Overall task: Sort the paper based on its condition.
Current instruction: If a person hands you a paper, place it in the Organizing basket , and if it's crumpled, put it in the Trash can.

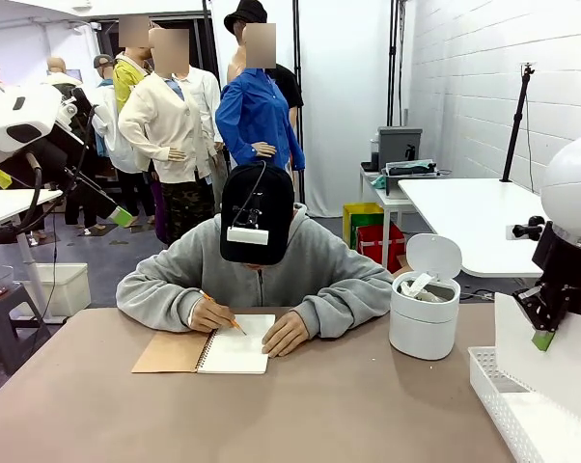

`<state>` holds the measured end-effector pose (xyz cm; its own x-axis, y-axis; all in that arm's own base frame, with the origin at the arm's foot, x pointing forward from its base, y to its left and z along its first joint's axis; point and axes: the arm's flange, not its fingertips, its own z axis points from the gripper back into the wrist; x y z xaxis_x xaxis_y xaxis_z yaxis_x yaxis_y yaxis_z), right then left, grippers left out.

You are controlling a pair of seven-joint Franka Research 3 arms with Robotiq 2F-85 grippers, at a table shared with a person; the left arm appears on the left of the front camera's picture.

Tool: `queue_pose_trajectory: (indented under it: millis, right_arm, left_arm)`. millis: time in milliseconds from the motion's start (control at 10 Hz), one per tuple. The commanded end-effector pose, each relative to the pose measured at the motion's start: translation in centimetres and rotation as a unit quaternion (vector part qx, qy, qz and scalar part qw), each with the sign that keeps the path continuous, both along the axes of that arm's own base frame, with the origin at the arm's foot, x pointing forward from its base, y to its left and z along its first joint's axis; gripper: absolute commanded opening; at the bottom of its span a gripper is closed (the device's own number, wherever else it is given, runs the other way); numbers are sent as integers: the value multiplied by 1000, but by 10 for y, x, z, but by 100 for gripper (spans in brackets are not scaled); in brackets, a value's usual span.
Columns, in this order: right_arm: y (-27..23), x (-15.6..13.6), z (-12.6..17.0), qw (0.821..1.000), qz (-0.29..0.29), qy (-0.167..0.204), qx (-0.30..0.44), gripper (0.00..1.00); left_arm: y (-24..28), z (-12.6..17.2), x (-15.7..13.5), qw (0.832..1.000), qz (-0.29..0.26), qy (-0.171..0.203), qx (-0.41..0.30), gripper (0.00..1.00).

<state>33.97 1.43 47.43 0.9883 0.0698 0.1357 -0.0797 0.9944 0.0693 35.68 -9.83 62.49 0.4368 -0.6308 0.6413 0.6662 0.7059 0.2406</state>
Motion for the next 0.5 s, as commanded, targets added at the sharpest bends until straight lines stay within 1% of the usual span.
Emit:
queue_pose_trajectory:
  millis: [0, 200, 400]
  right_arm:
    - [-7, -47, -70, 1000, -16, 15, 18, 0]
    - [-5, -50, -90, 999, -20, 40, 24, 0]
    - [-6, -48, -103, 998, -24, 53, 23, 0]
  left_arm:
    - [1, 0, 0, 1000, 1, 0, -1, 100]
    - [1, 0, 0, 1000, 1, 0, -1, 100]
    - [1, 0, 0, 1000, 1, 0, -1, 100]
